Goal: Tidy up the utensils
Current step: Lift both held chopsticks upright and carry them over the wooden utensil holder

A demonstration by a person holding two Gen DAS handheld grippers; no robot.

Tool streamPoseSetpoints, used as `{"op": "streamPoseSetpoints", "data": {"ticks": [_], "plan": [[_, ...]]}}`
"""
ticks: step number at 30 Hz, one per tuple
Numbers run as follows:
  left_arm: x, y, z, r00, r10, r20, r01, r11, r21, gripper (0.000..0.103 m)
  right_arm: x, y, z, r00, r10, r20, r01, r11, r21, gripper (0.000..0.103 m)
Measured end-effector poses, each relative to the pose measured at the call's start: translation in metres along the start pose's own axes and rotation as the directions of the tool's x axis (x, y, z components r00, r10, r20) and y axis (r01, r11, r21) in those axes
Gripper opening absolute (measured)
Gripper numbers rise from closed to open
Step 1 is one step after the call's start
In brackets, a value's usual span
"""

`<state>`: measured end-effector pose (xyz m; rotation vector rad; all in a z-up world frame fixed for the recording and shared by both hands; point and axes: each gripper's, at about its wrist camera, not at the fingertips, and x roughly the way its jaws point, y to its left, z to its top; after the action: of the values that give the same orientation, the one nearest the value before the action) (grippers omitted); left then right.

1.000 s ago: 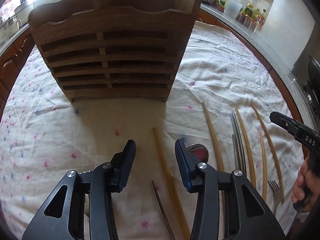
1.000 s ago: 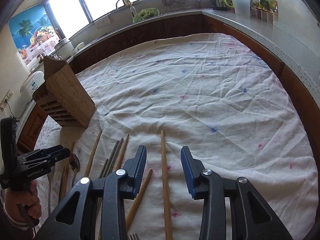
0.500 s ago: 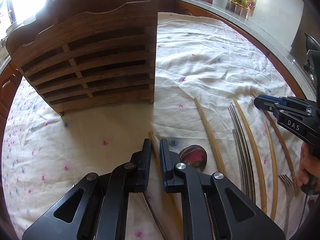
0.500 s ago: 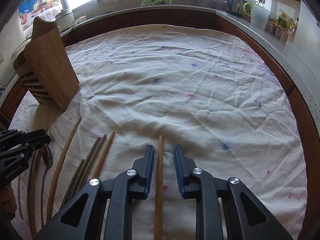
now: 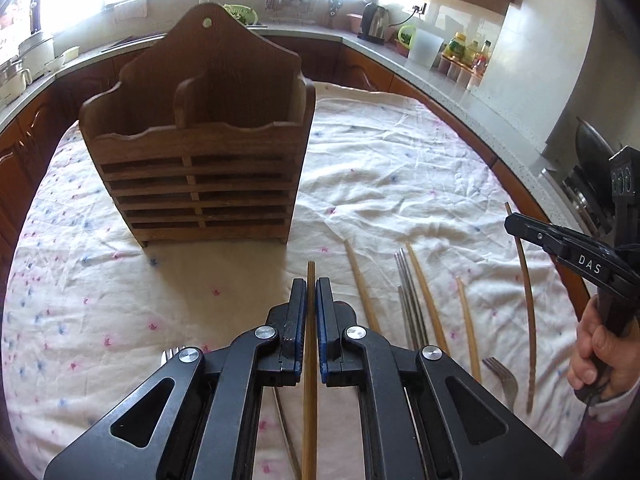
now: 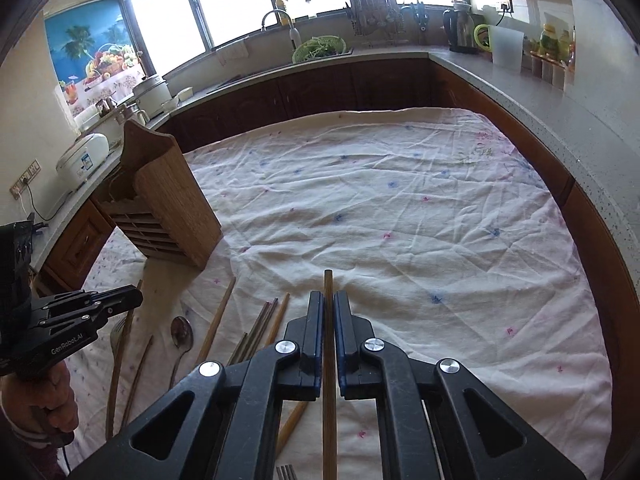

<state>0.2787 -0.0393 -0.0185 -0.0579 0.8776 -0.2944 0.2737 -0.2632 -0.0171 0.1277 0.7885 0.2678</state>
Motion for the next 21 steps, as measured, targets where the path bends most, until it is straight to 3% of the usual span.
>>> {"op": "streamPoseSetpoints", "data": {"ticks": [10, 21], "plan": [[-0.072, -0.017, -0.007, 0.988, -0.064, 0.138, 0.065, 0.998, -0.006, 0.004, -0.076, 0.023, 0.001, 0.992, 0.039, 0.121, -0.035, 0.999, -0.028, 0.005], [-0.144, -0.011, -0.025, 0.955, -0.091, 0.283, 0.096, 0.995, -0.005, 0.004, -0.146, 0.054, -0.003, 0.962, 0.088, 0.258, -0.069, 0.994, -0.083, 0.005]]}}
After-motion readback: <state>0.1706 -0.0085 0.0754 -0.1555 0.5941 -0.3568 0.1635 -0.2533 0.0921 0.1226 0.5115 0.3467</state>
